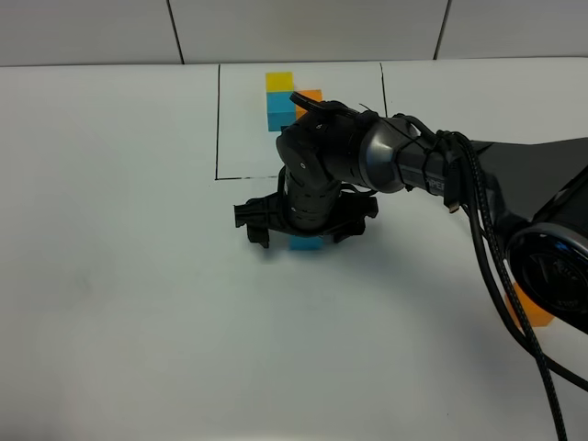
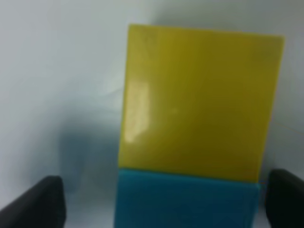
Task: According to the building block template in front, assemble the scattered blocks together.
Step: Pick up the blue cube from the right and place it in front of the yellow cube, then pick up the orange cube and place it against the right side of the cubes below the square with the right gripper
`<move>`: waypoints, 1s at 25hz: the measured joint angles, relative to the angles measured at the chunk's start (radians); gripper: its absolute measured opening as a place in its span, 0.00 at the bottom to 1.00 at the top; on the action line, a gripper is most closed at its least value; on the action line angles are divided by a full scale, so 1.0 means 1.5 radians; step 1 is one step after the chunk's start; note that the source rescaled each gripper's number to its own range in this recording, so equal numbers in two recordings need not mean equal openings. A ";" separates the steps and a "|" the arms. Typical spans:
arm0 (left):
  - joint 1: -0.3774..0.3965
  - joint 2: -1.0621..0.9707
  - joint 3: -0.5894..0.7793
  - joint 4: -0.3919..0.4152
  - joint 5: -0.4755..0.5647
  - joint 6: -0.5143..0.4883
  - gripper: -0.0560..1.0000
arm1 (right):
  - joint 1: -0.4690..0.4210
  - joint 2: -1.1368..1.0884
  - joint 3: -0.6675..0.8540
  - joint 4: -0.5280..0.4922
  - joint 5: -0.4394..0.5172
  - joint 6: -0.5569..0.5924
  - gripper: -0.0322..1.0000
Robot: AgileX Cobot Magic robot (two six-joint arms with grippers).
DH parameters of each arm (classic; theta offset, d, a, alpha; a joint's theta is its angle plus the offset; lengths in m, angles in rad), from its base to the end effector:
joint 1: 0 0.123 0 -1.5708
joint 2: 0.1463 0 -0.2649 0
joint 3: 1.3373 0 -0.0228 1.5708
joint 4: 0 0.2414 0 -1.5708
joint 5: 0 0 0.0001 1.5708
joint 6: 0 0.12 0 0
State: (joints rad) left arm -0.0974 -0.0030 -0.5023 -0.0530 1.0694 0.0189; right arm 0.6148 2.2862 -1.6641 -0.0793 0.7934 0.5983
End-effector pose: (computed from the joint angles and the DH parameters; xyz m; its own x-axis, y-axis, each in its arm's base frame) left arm 0.0311 -0.0086 0.2595 -0.4572 0.0381 -0.8885 0.1352 0.9904 -0.0272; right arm 0.3709 0.2536 0.0758 -0.9704 -0.0541 -0.2352 -0.0743 0.9942 0.0779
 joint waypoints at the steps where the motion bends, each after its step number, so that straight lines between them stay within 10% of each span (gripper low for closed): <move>1: 0.000 0.000 0.000 0.000 0.000 0.000 0.51 | 0.000 0.000 0.000 -0.002 0.002 -0.005 0.83; 5: 0.000 0.000 0.000 0.000 0.000 0.000 0.51 | 0.000 -0.009 0.008 -0.009 0.027 -0.026 0.98; 16: 0.000 0.000 0.000 0.000 0.000 0.000 0.51 | 0.005 -0.131 0.015 0.039 0.106 -0.123 0.99; 25: 0.000 0.000 0.000 0.000 0.000 0.000 0.51 | -0.113 -0.248 0.222 0.044 0.096 -0.167 0.98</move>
State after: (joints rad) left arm -0.0974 -0.0030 -0.5023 -0.0530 1.0694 0.0189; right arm 0.4453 1.9149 -1.3304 -0.0133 0.9374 0.3481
